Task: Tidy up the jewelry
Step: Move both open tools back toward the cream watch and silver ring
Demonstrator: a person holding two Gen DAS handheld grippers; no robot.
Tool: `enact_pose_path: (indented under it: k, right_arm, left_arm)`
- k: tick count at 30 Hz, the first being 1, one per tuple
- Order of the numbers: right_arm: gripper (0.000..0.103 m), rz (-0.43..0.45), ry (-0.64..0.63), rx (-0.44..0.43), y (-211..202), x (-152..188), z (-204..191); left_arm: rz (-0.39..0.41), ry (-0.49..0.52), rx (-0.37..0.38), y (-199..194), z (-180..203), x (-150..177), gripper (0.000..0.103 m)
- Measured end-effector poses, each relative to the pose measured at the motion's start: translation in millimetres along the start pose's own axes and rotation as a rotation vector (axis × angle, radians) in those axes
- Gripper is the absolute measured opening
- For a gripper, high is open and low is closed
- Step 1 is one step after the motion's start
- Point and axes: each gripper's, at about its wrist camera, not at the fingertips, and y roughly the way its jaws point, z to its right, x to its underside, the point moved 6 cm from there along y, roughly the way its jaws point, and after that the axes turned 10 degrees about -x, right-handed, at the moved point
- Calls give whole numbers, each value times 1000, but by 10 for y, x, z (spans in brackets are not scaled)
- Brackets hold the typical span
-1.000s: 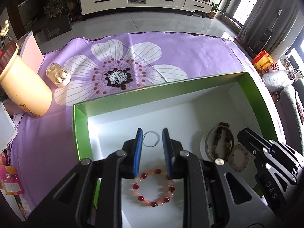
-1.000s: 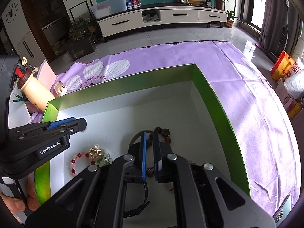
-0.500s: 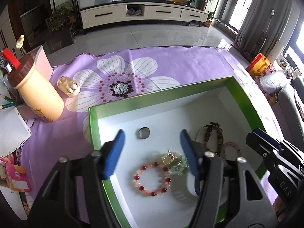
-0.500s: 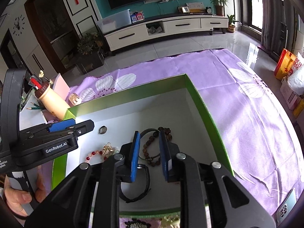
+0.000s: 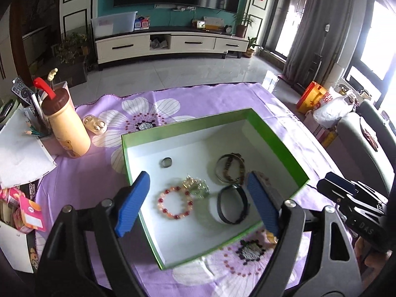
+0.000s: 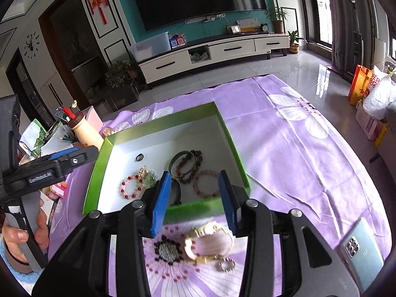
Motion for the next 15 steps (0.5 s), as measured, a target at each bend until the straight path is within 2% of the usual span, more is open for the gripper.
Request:
enact_pose_path:
  k: [6, 15]
  right_arm:
    - [40, -18, -16, 19, -203, 330, 37]
    - [40, -89, -75, 77, -304, 915, 127]
  left_arm:
    - [9, 21, 12, -281, 76, 267, 82]
    - [-52, 23, 34, -380, 188, 801, 82]
